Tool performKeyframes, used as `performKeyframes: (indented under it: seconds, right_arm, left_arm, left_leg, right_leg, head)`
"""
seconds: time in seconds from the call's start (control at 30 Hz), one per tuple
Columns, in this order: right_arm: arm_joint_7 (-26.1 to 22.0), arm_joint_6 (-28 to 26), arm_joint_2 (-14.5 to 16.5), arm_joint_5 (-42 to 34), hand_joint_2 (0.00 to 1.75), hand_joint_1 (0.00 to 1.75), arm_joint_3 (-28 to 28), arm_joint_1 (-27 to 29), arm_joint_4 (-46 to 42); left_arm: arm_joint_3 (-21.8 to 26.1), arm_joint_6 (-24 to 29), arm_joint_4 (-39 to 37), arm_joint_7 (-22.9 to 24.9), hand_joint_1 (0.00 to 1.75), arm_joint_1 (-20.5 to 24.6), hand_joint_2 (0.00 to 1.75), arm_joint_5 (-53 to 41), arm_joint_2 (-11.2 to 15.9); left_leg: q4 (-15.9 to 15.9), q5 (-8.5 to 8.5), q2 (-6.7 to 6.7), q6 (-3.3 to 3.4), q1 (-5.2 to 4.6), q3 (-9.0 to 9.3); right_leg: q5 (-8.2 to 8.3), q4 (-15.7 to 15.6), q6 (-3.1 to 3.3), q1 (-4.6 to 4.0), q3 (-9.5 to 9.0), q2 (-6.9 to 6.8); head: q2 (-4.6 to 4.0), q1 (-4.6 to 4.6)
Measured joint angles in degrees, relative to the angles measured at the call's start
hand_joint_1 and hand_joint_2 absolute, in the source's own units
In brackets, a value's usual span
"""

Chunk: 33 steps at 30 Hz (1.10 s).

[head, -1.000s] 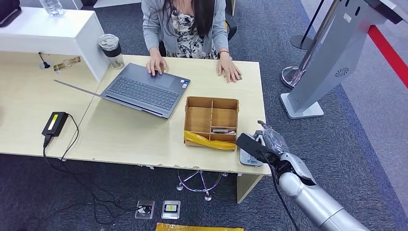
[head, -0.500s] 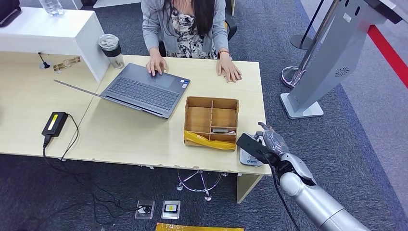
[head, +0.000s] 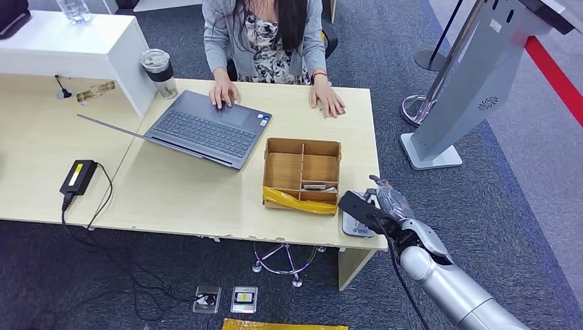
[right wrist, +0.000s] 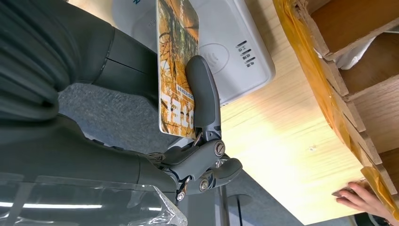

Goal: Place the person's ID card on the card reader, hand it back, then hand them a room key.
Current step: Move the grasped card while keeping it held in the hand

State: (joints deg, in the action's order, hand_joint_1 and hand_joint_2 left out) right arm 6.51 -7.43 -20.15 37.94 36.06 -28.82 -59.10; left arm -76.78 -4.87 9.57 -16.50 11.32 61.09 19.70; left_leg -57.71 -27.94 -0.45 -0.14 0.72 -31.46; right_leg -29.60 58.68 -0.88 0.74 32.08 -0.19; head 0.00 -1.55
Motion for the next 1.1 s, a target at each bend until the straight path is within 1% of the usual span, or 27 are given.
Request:
performKeyframes:
  seconds: [0.33, 0.47, 0.6, 0.8, 0.9, 1.1]
  right_arm:
    - [0.6, 0.79, -0.44, 0.61, 1.75, 1.75, -0.04, 0.14, -0.33]
    - [0.74, 1.47, -1.48, 1.9, 1.75, 1.75, -0.19, -0.98, -0.63]
    - [0.28, 2.5, -2.96, 3.68, 1.75, 1.75, -0.69, -5.12, -1.31]
    - [-0.76, 4.72, -4.05, 6.13, 1.75, 1.75, -1.78, -14.72, -1.53]
    - [-1.05, 5.65, -4.36, 7.26, 1.75, 1.75, -2.57, -18.06, -2.15]
    - [-4.61, 3.08, -4.3, 10.1, 1.75, 1.75, -2.97, -21.98, -0.93]
  left_arm:
    - [0.06, -0.16, 0.0, -0.01, 0.0, 0.0, 0.0, 0.02, -0.21]
    - [0.06, -0.12, 0.0, -0.11, 0.0, -0.01, 0.0, -0.04, -0.19]
    - [0.05, -0.23, 0.0, -0.65, 0.0, -0.01, 0.0, -0.32, -0.15]
    - [0.01, -0.7, 0.0, -1.65, 0.0, -0.02, 0.0, -0.92, -0.02]
    - [-0.03, -1.04, 0.0, -1.93, 0.0, -0.03, 0.0, -1.21, 0.03]
    - [-0.07, -1.52, 0.0, -2.63, 0.0, 0.01, 0.0, -2.14, 0.11]
  left_leg:
    - [0.0, 0.0, 0.01, 0.0, 0.0, 0.01]
    - [0.0, 0.0, 0.01, 0.0, -0.01, 0.0]
    - [0.0, 0.01, 0.04, 0.0, -0.02, -0.01]
    - [-0.01, 0.03, 0.05, 0.0, -0.02, -0.04]
    - [-0.02, 0.03, 0.05, 0.0, -0.02, -0.06]
    - [-0.01, 0.02, 0.03, 0.0, -0.02, -0.11]
  right_leg:
    - [0.0, 0.0, 0.0, 0.0, -0.01, 0.01]
    - [0.02, 0.0, -0.01, 0.01, -0.02, 0.0]
    - [0.06, 0.01, 0.0, 0.03, 0.01, 0.03]
    - [0.08, 0.01, 0.01, 0.03, 0.05, 0.0]
    - [0.08, 0.01, 0.02, 0.02, 0.05, 0.0]
    - [0.08, 0.01, 0.02, 0.02, 0.06, 0.0]
  head:
    - [0.0, 0.01]
    - [0.0, 0.01]
    - [0.0, 0.0]
    - [0.0, 0.0]
    - [0.0, 0.01]
    - [0.0, 0.01]
